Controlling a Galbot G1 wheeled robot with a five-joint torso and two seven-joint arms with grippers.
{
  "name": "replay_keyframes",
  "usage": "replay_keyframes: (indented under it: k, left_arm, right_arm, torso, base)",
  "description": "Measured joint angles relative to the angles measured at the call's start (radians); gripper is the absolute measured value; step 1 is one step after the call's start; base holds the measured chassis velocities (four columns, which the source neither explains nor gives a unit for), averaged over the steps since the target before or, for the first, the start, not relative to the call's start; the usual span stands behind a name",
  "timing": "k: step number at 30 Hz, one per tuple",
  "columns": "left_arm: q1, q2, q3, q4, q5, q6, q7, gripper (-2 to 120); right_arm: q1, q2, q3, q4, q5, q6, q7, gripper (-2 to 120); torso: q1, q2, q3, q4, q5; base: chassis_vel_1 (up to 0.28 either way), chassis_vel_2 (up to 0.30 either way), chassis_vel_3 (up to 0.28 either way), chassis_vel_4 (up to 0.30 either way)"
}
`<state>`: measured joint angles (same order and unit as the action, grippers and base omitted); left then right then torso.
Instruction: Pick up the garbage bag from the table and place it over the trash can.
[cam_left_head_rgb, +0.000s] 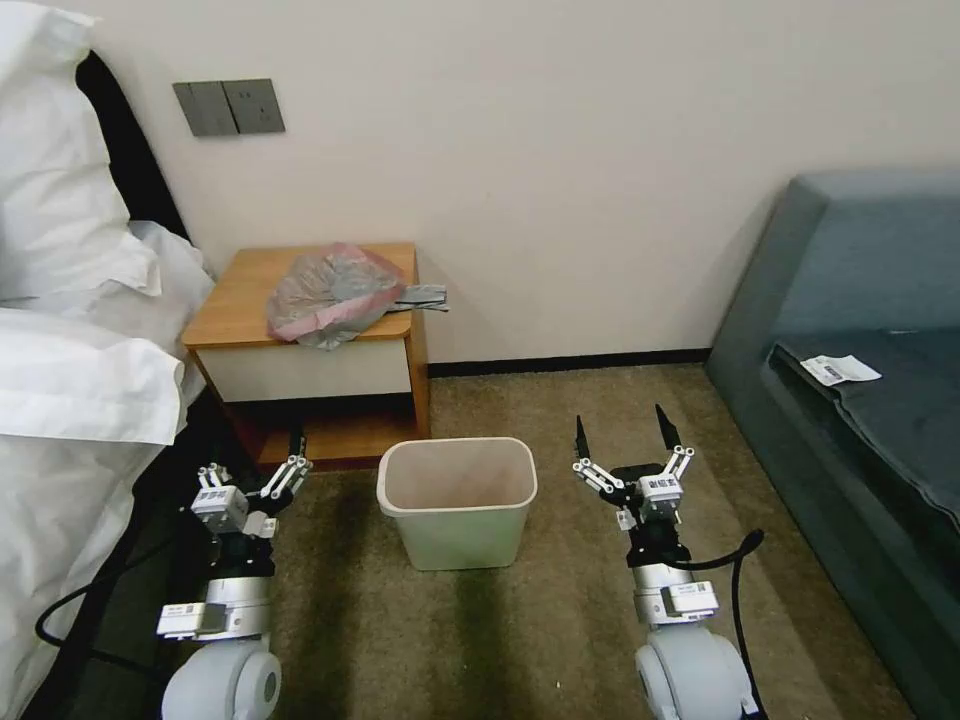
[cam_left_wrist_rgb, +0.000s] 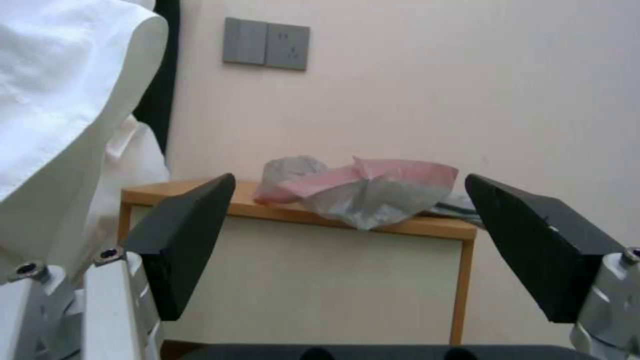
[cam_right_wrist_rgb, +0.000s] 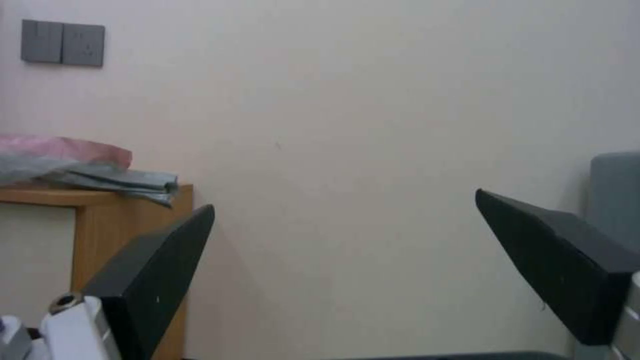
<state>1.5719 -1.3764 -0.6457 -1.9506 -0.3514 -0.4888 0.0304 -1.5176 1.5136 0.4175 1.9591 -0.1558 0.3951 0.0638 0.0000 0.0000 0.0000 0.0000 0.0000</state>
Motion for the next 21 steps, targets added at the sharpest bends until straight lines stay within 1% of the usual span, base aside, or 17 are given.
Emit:
replay_keyframes:
  k: [21]
  left_arm:
    - [0.0,0.0,0.0,0.0,0.0,0.0,0.0,88]
  right_arm:
    - [0.0,0.0,0.0,0.0,0.0,0.0,0.0,100]
  torso:
    - [0.0,0.0,0.0,0.0,0.0]
  base:
    - [0.0,0.0,0.0,0.0]
